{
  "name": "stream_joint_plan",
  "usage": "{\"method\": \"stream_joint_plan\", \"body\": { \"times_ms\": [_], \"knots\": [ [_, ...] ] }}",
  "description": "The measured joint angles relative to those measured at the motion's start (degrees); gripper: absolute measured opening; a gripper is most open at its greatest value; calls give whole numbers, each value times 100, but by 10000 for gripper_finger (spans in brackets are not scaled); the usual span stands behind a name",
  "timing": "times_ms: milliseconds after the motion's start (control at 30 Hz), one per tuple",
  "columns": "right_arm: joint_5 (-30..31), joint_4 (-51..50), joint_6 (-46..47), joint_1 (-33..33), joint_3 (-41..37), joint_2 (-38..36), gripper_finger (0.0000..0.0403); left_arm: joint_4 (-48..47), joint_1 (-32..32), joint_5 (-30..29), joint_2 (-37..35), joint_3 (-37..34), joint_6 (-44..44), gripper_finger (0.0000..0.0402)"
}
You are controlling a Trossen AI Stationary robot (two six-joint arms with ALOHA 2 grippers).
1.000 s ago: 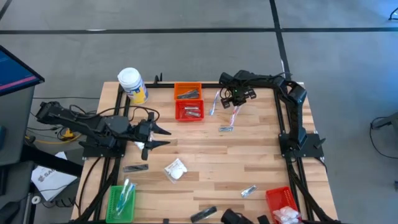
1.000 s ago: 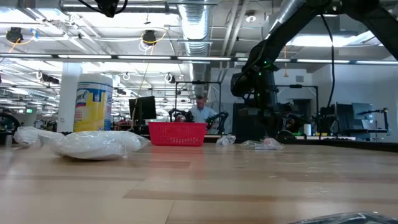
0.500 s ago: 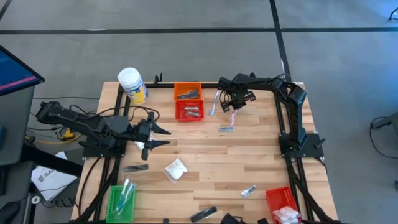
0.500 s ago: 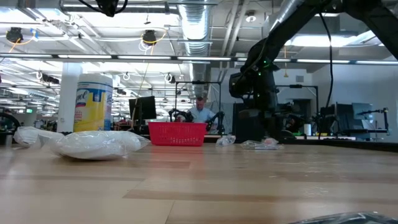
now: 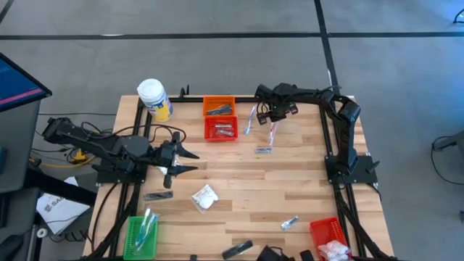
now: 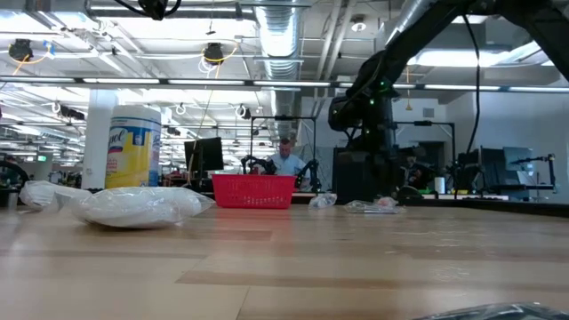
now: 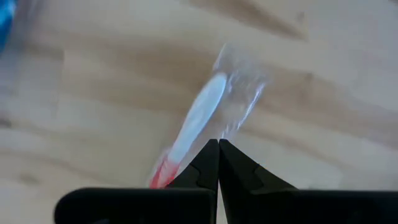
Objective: Pick & Place Travel size toiletries
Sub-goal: Put the red toothbrush into the green basket
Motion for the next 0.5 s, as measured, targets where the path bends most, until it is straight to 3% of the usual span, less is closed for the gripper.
{"method": "stream_joint_plan", "body": {
  "times_ms": [267, 500],
  "knots": [
    [189, 193, 48, -85, -26, 324, 0, 12, 0, 0, 0, 2, 0, 155],
    [-17, -121, 169, -15, -94, 384, 0, 23, 2, 0, 2, 2, 3, 155]
  ]
}}
